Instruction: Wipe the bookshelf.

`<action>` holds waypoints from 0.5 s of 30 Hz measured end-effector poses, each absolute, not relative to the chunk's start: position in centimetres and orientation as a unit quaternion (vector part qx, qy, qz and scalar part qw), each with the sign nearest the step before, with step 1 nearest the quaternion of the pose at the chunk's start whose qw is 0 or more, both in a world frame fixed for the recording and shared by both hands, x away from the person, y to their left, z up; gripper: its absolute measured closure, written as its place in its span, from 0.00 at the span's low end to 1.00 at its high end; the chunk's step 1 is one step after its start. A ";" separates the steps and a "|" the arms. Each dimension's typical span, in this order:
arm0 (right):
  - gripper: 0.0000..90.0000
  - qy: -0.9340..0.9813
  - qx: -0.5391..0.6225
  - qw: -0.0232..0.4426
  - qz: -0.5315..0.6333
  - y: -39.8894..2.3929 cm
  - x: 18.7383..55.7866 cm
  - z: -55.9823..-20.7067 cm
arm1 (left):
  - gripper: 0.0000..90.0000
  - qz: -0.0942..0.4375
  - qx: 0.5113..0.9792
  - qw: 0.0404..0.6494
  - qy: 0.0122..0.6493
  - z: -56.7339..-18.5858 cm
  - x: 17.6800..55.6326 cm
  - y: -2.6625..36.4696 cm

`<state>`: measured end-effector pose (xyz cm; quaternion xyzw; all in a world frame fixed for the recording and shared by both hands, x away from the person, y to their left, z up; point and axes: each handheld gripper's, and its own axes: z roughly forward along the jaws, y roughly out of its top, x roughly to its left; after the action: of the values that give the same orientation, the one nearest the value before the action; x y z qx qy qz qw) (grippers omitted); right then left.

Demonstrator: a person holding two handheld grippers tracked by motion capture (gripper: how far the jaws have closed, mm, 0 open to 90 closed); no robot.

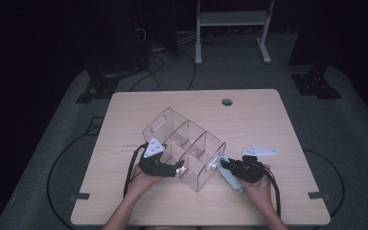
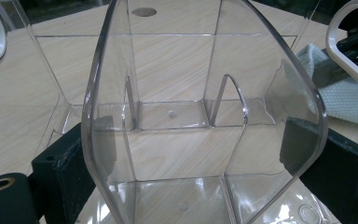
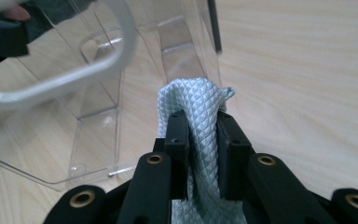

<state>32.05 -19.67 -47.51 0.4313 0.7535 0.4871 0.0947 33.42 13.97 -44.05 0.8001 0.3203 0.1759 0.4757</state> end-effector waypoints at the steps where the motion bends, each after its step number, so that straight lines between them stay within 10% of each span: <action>1: 0.85 0.757 0.432 0.090 0.483 -19.5 32.0 -47.7 | 0.08 0.176 0.800 0.476 0.321 -44.1 33.4 14.0; 15: 0.86 0.771 0.429 0.081 0.464 -18.8 32.4 -49.0 | 0.08 0.179 0.799 0.475 0.322 -44.0 33.6 14.3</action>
<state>32.39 -18.75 -48.97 0.4287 0.7711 0.4638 0.0809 33.58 14.34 -44.04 0.7991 0.3218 0.1787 0.4753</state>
